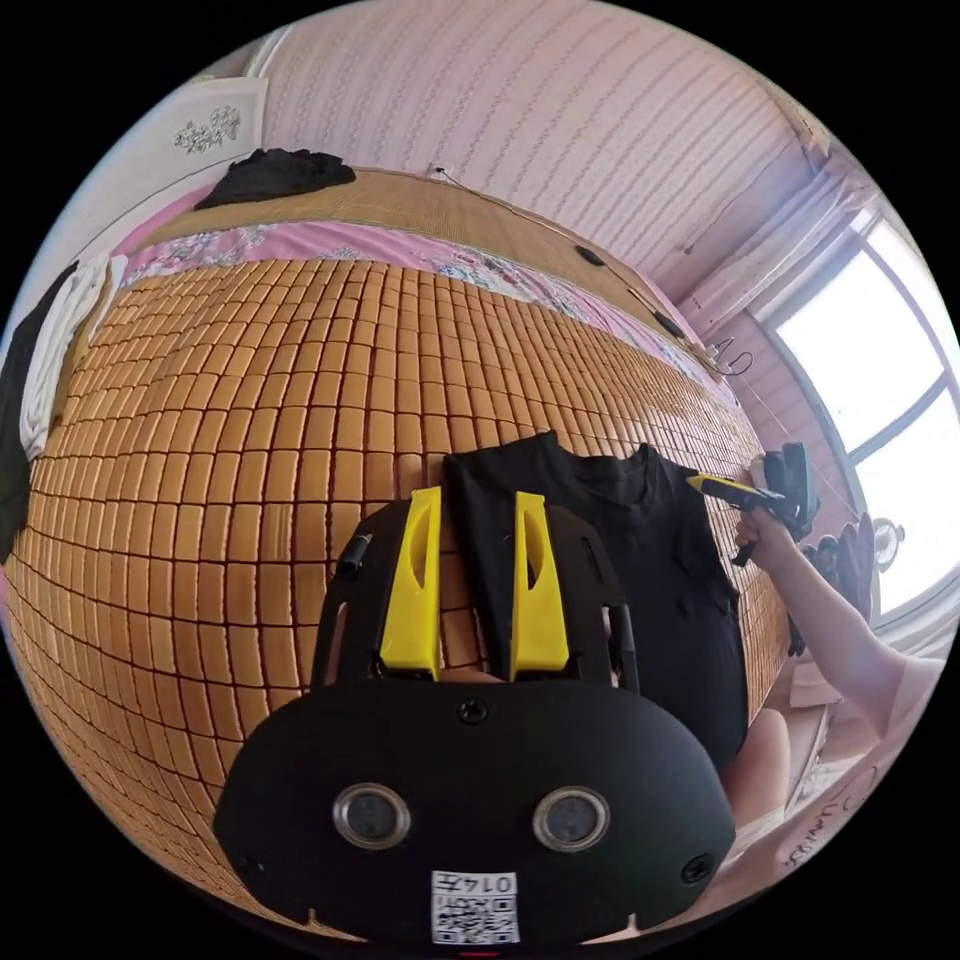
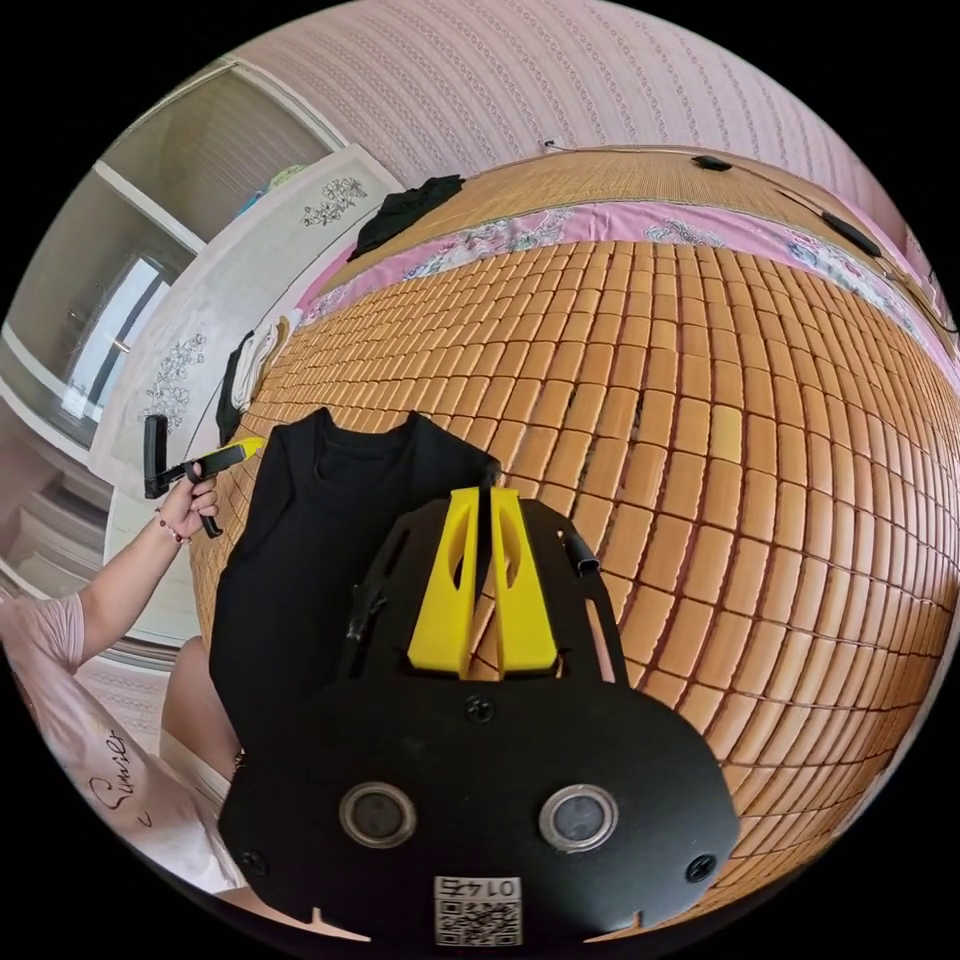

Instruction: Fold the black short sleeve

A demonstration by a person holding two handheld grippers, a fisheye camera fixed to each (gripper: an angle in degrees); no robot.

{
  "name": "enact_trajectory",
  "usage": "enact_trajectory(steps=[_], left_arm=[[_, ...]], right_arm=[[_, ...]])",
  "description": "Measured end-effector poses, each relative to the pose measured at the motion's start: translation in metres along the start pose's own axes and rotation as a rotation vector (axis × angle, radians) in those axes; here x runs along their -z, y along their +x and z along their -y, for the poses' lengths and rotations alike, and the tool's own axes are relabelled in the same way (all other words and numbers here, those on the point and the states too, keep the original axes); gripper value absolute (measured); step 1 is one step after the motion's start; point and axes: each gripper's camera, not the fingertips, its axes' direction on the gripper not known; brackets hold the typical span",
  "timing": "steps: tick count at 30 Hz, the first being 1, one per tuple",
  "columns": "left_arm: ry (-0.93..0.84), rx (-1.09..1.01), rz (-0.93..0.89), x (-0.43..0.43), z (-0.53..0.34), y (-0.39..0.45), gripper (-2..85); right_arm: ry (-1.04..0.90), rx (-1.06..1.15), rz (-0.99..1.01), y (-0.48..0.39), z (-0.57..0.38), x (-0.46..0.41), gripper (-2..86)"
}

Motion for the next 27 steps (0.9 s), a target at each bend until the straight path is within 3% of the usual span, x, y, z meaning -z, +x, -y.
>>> enact_trajectory(steps=[5, 10, 15, 23, 27], left_arm=[[-0.036, -0.035, -0.017, -0.005, 0.008, -0.012, 0.0], [0.098, 0.014, -0.076, 0.036, 0.027, -0.015, -0.9], [0.127, -0.120, -0.098, 0.087, 0.027, 0.005, -1.0], [0.058, -0.195, -0.343, 0.180, -0.108, 0.011, -1.0], [-0.031, -0.110, -0.283, 0.175, -0.207, 0.003, -1.0]], right_arm=[[0.011, 0.025, -0.064, -0.004, 0.004, 0.017, 1.0], [0.123, -0.031, -0.042, -0.005, 0.015, 0.055, 0.7], [0.198, 0.082, -0.001, -0.046, -0.011, 0.102, 0.7], [0.150, 0.150, 0.084, -0.103, -0.169, 0.154, 0.8], [-0.007, -0.008, -0.043, -0.103, -0.275, 0.109, 0.8]])
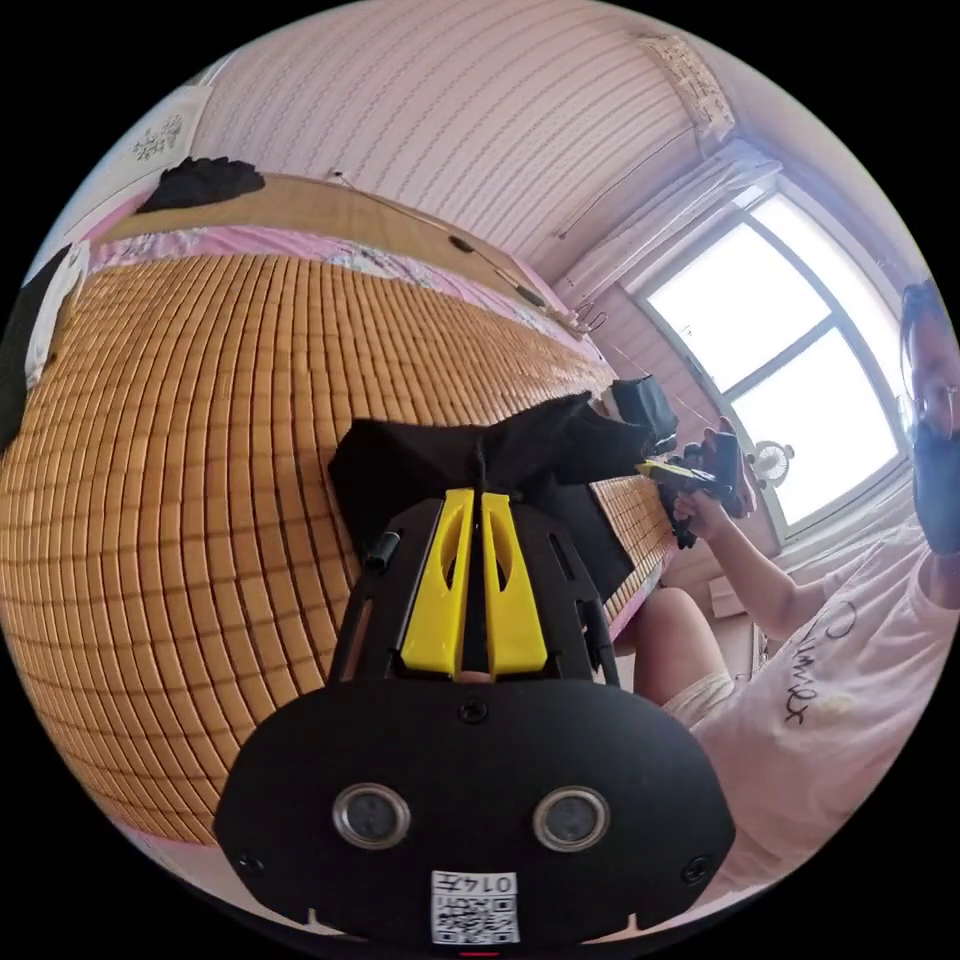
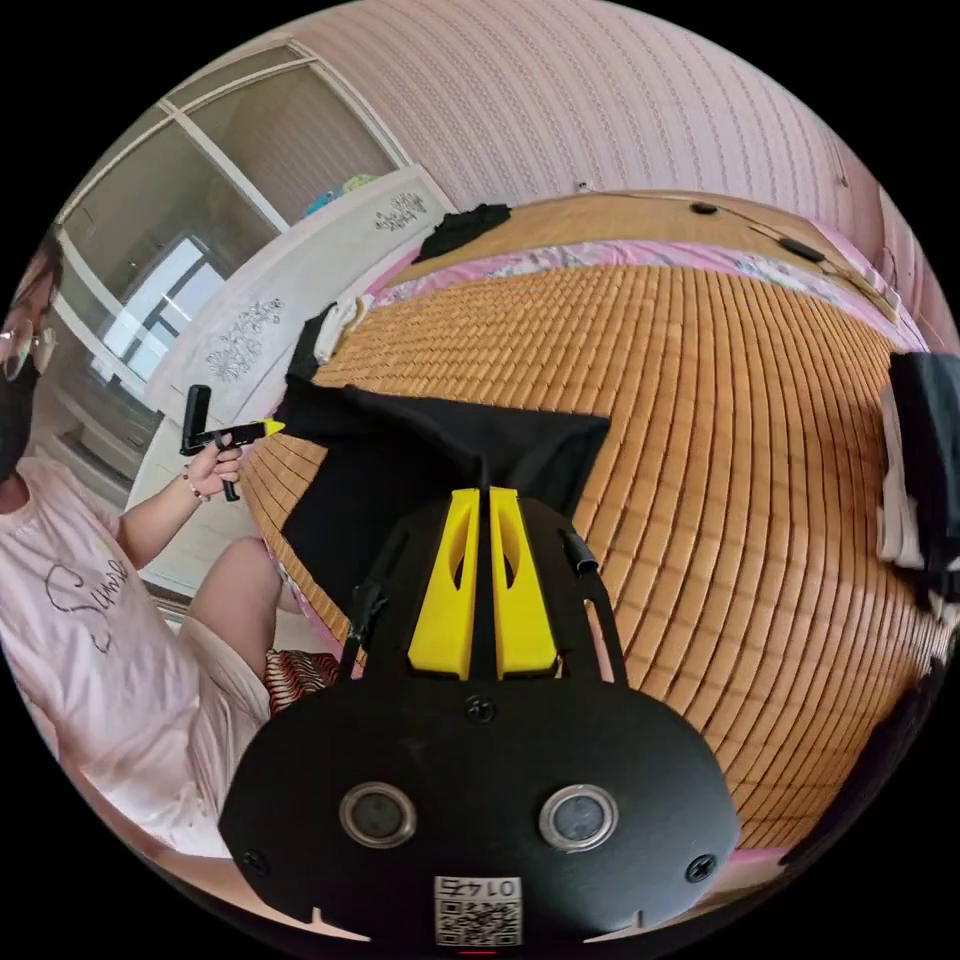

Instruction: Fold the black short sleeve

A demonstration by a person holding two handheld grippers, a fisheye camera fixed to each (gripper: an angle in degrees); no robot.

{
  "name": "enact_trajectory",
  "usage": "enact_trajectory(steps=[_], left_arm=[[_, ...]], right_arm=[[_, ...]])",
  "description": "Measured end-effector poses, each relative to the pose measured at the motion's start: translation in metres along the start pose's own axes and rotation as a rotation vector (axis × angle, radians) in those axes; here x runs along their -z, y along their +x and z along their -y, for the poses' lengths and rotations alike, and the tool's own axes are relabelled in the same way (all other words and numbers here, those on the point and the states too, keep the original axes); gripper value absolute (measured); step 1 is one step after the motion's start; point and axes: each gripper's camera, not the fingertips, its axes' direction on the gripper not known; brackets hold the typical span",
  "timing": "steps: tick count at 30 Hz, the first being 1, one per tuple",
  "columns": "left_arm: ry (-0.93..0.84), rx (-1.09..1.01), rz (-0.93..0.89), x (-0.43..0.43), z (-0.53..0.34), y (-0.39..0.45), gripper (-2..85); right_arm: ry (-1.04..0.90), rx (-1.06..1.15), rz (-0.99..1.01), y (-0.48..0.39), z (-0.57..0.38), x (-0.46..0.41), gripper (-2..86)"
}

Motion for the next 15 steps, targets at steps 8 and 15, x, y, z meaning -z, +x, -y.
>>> enact_trajectory(steps=[8, 15], left_arm=[[-0.089, 0.147, 0.041, -0.027, -0.083, -0.022, -1.0], [-0.029, 0.123, -0.080, 0.013, -0.084, -0.006, -1.0]], right_arm=[[0.016, -0.034, -0.004, -0.024, -0.044, -0.003, 0.9], [0.075, 0.004, 0.011, -0.068, -0.052, 0.042, 0.9]])
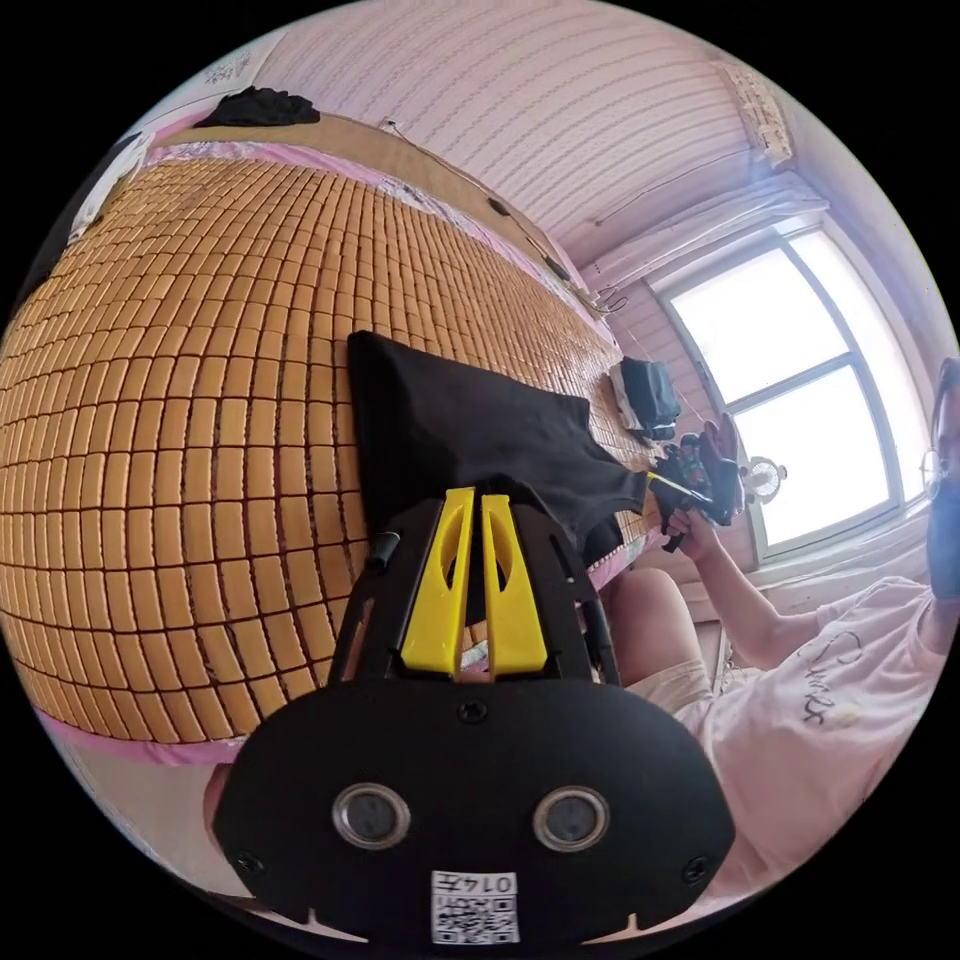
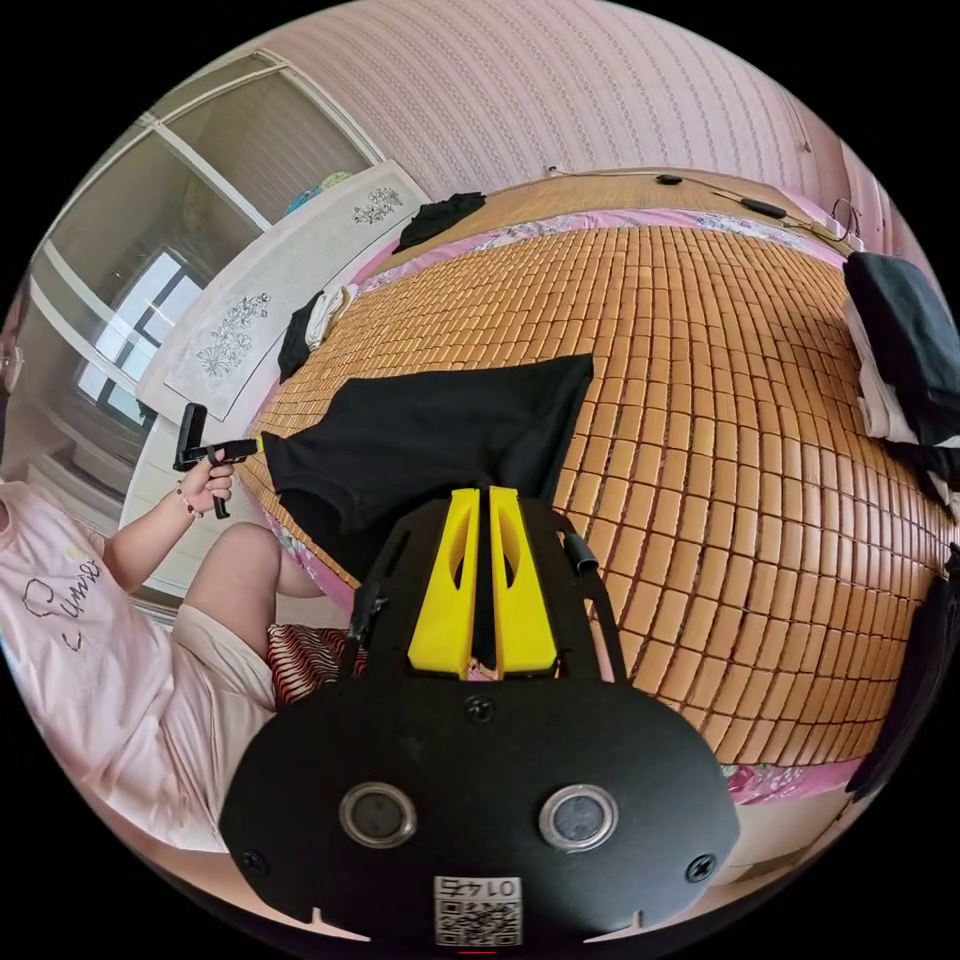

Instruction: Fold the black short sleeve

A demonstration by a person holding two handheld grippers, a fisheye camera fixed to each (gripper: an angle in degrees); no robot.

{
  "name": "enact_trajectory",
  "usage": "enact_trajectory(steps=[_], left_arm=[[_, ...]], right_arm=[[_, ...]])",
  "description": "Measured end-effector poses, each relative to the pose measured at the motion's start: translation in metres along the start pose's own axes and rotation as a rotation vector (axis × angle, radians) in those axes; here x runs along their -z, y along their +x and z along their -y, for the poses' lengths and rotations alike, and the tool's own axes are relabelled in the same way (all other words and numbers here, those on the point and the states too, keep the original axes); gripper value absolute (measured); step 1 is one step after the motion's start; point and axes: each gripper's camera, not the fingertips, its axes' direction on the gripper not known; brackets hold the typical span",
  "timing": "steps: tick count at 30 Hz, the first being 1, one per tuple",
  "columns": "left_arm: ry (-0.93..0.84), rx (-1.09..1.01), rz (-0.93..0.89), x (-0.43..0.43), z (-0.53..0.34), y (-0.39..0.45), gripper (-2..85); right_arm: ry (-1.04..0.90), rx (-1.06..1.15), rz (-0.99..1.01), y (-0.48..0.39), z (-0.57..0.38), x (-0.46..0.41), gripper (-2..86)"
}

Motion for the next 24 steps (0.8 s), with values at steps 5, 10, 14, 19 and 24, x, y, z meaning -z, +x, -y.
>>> enact_trajectory(steps=[5, 10, 14, 19, 24], left_arm=[[-0.015, 0.003, 0.041, 0.002, -0.024, -0.004, -0.8], [-0.146, 0.065, 0.111, -0.038, -0.051, -0.030, 0.7], [-0.114, 0.070, 0.184, -0.028, -0.060, -0.025, 5.8], [-0.073, -0.031, 0.306, -0.016, -0.066, 0.004, 6.1], [-0.109, -0.150, 0.197, -0.059, -0.078, 0.049, 5.1]], right_arm=[[0.006, 0.041, -0.015, -0.034, -0.013, 0.001, 1.0], [-0.236, 0.020, -0.140, -0.053, -0.024, -0.044, 1.4], [-0.270, 0.013, -0.235, -0.079, -0.022, -0.033, 1.4], [-0.255, 0.155, -0.235, -0.147, -0.003, -0.029, 0.9], [-0.312, 0.308, -0.220, -0.223, 0.022, -0.076, 0.0]])
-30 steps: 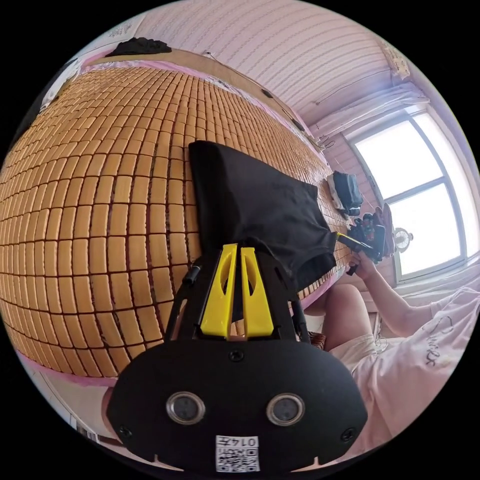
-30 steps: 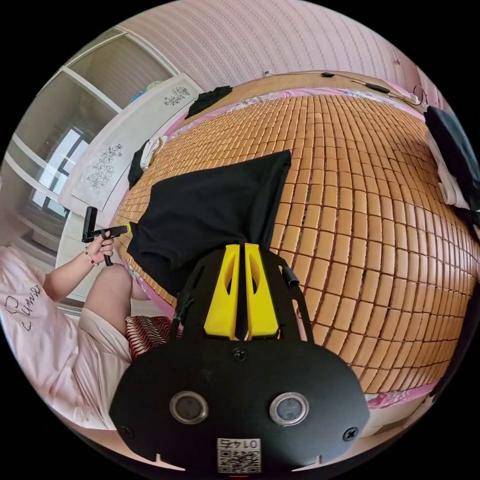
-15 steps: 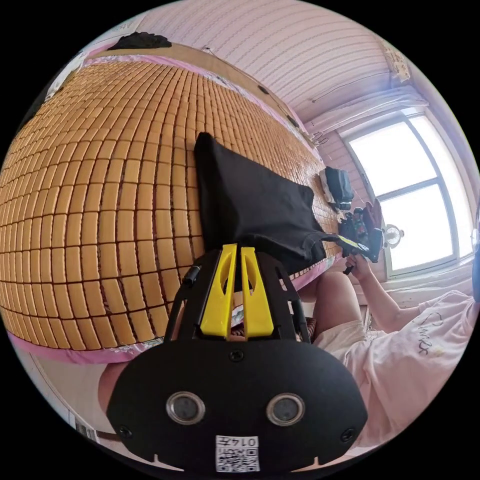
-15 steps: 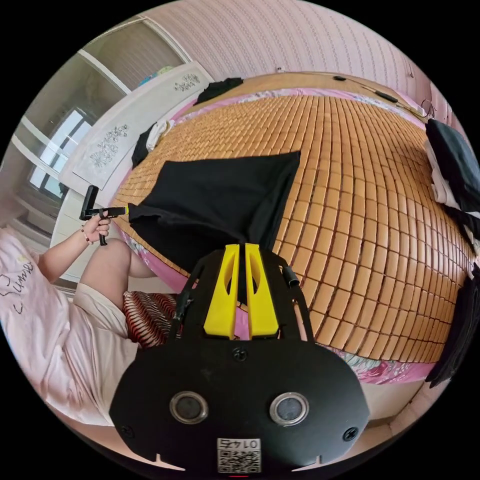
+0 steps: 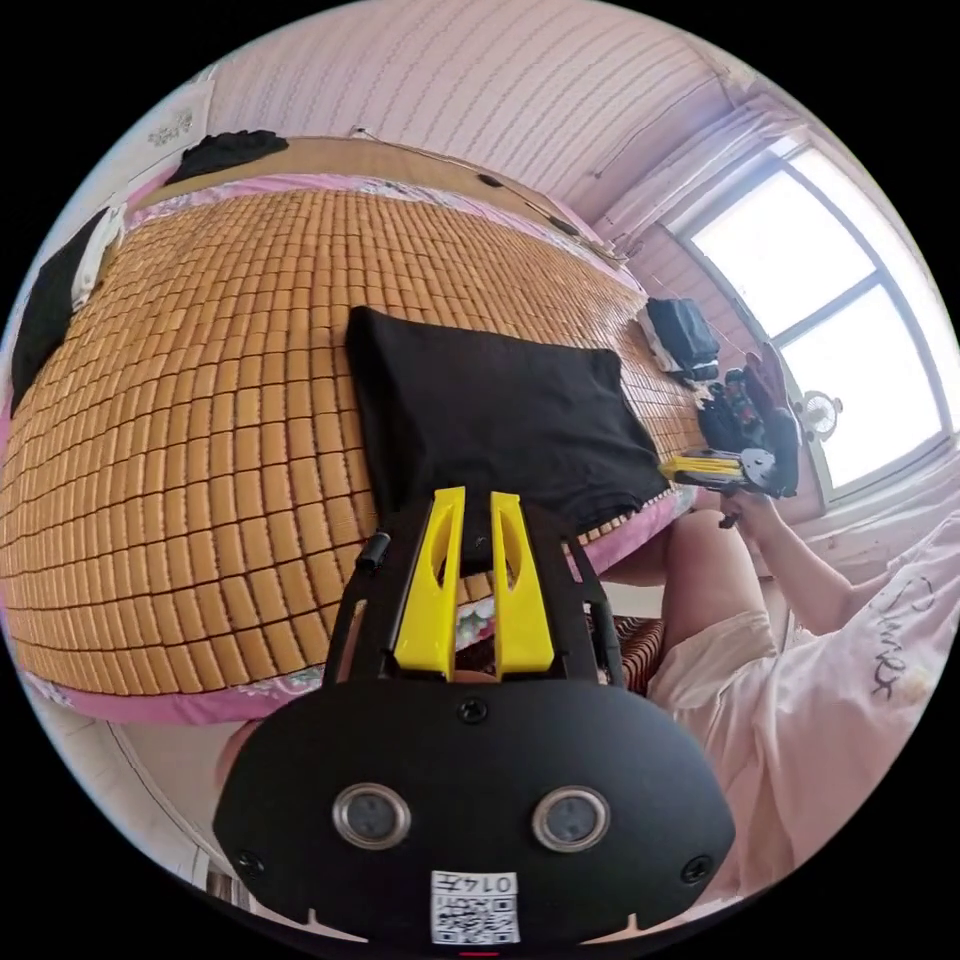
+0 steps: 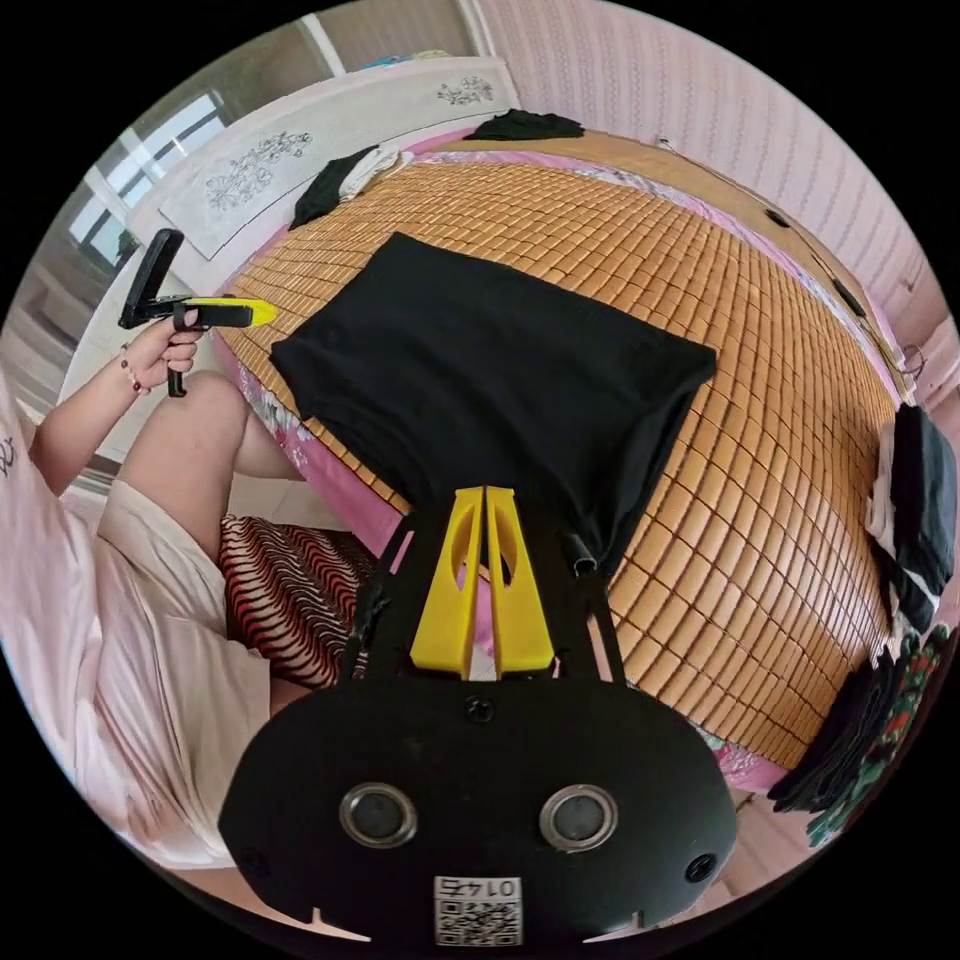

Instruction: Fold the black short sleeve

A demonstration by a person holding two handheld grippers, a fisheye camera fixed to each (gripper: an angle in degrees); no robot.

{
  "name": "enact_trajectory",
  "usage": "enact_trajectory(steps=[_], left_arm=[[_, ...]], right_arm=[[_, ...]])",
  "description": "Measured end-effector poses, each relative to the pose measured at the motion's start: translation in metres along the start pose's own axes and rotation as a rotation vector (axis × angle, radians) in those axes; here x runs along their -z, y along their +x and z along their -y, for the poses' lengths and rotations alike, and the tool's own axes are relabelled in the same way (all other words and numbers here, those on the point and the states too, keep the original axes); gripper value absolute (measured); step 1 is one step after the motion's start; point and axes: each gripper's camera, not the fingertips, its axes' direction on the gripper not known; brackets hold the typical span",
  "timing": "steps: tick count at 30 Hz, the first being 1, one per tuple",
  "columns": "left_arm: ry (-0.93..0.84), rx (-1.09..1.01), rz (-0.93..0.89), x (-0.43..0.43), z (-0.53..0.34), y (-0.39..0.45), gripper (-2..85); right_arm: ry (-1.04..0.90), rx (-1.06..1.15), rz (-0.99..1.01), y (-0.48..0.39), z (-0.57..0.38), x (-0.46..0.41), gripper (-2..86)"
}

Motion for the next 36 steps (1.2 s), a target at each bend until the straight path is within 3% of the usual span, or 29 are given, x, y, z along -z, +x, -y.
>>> enact_trajectory(steps=[3, 6, 11, 14, 19, 24, 27, 32, 36], left_arm=[[-0.066, -0.066, -0.039, -0.043, -0.001, 0.032, 5.2], [-0.007, -0.059, -0.016, -0.056, 0.007, 0.036, 5.2], [0.008, 0.071, 0.077, -0.075, 0.018, 0.007, 4.3], [-0.083, 0.081, 0.205, -0.100, 0.005, 0.007, 0.6], [0.000, 0.114, 0.172, -0.105, -0.012, 0.013, 2.9], [0.075, -0.078, 0.161, -0.103, -0.021, 0.082, 4.7], [-0.001, -0.241, 0.081, -0.148, -0.025, 0.129, 4.4], [-0.201, -0.260, -0.007, -0.215, -0.041, 0.145, 1.1], [-0.123, -0.355, 0.013, -0.223, -0.062, 0.152, -0.7]], right_arm=[[0.005, 0.000, -0.109, -0.009, 0.033, -0.001, -0.3], [0.024, -0.085, -0.196, 0.011, 0.072, 0.004, -0.3], [-0.109, -0.233, -0.163, 0.053, 0.113, -0.010, -0.3], [-0.041, -0.218, -0.159, 0.045, 0.116, -0.006, -0.3], [-0.116, -0.129, -0.278, 0.021, 0.145, 0.002, -0.4], [0.035, 0.020, -0.173, -0.035, 0.202, 0.023, -0.4], [-0.001, 0.128, -0.111, -0.060, 0.253, 0.006, -0.4], [-0.136, 0.144, -0.097, -0.061, 0.294, -0.028, -0.5], [-0.179, 0.150, -0.106, -0.054, 0.327, -0.018, -0.6]])
